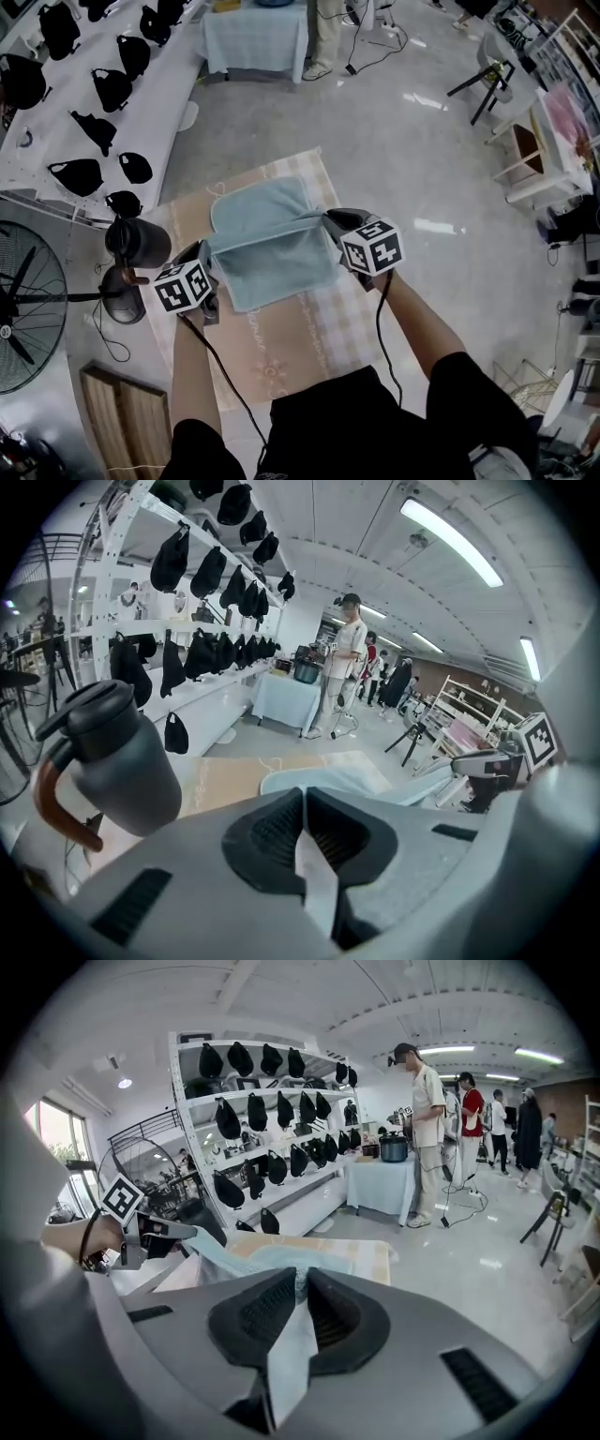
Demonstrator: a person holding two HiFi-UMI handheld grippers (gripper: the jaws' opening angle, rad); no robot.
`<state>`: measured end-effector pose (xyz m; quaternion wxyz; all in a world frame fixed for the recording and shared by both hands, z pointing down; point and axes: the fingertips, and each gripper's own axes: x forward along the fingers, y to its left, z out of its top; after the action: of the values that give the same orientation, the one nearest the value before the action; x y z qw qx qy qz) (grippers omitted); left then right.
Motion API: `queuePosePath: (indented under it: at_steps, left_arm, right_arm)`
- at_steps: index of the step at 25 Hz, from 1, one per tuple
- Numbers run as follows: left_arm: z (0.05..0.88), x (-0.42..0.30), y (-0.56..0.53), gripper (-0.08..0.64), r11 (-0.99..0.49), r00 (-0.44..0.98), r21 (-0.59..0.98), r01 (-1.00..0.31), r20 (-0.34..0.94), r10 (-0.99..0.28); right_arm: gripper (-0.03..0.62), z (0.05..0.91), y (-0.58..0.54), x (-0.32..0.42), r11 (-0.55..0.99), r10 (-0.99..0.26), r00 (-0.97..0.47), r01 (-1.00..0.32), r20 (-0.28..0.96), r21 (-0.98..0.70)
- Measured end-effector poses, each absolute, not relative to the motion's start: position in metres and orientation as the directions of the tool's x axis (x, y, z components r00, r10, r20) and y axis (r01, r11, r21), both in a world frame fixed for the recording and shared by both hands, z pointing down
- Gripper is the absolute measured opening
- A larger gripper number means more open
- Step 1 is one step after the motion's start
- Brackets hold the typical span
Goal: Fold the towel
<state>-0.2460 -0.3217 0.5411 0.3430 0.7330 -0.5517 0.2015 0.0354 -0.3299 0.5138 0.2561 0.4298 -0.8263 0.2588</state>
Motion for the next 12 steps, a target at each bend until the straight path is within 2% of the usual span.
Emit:
queuePosePath:
  at_steps: [12]
  left_arm:
    - [0.600,-0.243,-0.425,0.020,-0.152,0.251,0.200,-0.968,0.734,-0.631]
  right_arm:
    - [0.040,0.575,-0.426,0.040,0.416,-0.519,-0.493,-0.860,0.698,-0.297]
